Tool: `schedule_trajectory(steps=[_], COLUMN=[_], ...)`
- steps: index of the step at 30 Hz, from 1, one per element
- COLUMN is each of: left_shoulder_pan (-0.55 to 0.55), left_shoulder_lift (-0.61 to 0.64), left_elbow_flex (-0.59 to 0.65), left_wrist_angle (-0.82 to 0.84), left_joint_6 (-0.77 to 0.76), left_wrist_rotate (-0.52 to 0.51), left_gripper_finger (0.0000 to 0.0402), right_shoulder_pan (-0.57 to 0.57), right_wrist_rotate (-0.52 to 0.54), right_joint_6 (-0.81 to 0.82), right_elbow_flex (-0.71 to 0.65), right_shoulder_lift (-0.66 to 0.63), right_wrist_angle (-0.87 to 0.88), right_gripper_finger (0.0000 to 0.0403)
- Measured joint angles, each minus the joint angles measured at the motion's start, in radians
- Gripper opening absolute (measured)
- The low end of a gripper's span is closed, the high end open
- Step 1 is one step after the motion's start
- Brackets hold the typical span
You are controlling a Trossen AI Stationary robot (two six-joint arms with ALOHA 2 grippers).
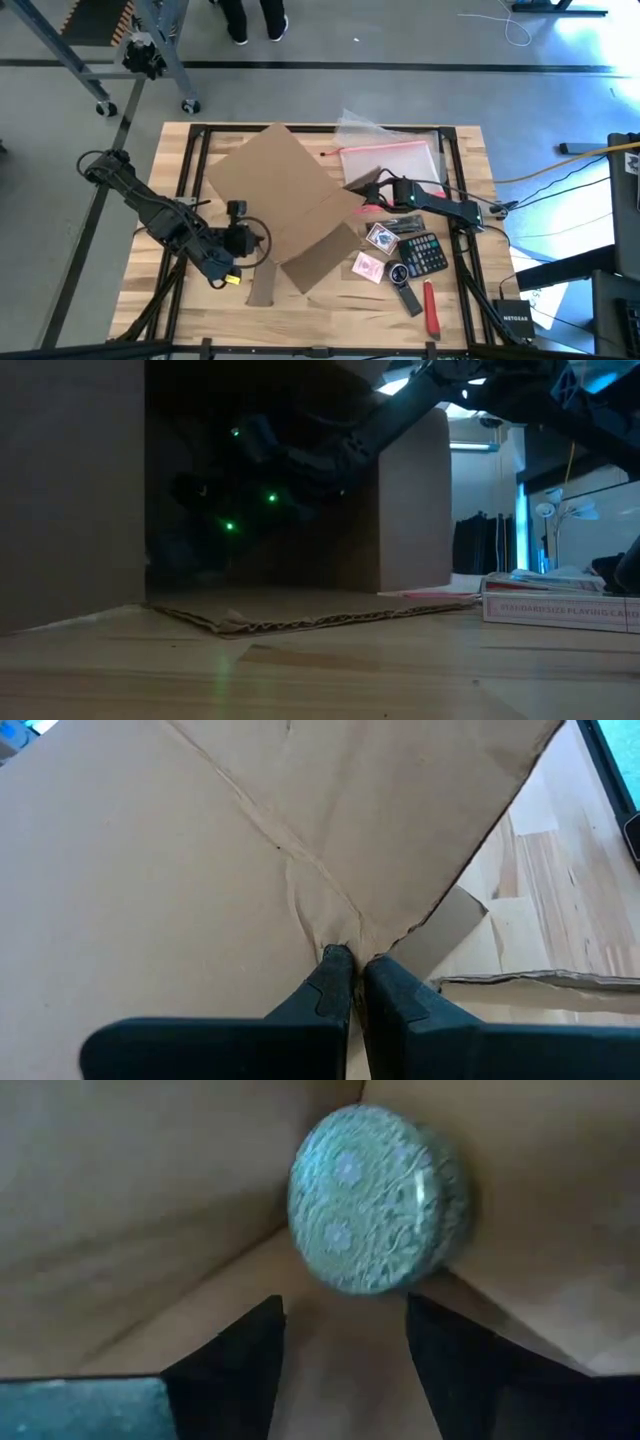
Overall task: Unpack boxes
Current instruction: Remove the scented candle from the cardboard box
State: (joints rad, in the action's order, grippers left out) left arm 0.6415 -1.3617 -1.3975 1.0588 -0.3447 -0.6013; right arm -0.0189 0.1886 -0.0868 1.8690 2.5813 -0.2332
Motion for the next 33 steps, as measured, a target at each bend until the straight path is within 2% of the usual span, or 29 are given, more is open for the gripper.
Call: schedule_trajectory(steps=[7,15,23,33], left_shoulder_pan=[0.0,0.0,0.025,0.104], left_shoulder_lift=[0.0,0.0,0.0,0.01], left_elbow_flex=[0.0,0.0,-0.002,-0.002], left_wrist_angle=[0.004,0.004,0.051,0.115], left_joint_6=[0.003,0.004,0.004,-0.041], left_wrist_rotate=[0.0,0.001,0.009,0.036], left_gripper_finger=[0.0004,0.0004,0.0004,0.0004], right_shoulder_pan=[0.013,0.019,0.066,0.181], right_wrist_rotate=[0.013,0.036,0.046,0.267], right_joint_6=[0.005,0.009,0.085,0.053], right_elbow_flex=[0.002,-0.002,-0.002,-0.002], right_shoulder_lift=[-0.019,-0.024,-0.024,-0.024], right_wrist_angle=[0.1,0.066,0.099,0.094], right_gripper_finger=[0.0202,0.0202,0.0201,0.0201])
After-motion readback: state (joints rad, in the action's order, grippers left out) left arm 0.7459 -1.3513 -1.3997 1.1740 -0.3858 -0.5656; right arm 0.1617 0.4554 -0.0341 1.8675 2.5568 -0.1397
